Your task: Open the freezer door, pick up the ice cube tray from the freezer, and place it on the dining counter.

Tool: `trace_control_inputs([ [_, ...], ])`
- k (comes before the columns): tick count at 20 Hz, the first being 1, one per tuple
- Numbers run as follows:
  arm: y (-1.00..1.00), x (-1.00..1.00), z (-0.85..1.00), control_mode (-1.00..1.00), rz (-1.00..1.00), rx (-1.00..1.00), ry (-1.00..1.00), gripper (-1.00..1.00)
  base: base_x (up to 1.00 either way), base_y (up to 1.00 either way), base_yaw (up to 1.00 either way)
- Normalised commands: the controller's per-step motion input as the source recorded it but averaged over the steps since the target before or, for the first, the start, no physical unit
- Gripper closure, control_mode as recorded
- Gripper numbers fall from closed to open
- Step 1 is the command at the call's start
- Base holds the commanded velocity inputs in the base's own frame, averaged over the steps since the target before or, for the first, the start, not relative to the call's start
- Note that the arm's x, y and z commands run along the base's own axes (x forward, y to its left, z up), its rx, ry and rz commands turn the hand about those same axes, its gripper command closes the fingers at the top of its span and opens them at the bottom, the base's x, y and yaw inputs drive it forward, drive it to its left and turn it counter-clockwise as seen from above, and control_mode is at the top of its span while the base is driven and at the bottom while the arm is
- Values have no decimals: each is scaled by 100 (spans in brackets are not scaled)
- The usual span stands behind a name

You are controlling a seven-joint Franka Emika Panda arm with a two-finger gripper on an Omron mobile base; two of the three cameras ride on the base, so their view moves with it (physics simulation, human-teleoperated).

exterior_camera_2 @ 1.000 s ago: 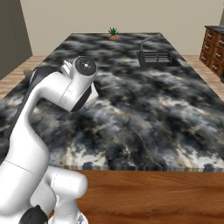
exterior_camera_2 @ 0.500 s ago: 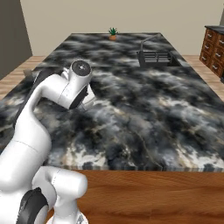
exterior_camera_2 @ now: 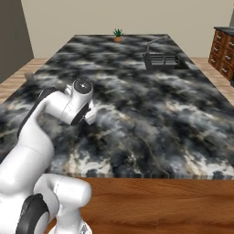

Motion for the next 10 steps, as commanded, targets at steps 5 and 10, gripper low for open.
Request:
trace_control_inputs([
  [5,0,1,-49,-100,0,0,-7,100,0,0,0],
  [10,2,19,-40,-100,0,0,-1,100,0,0,0],
])
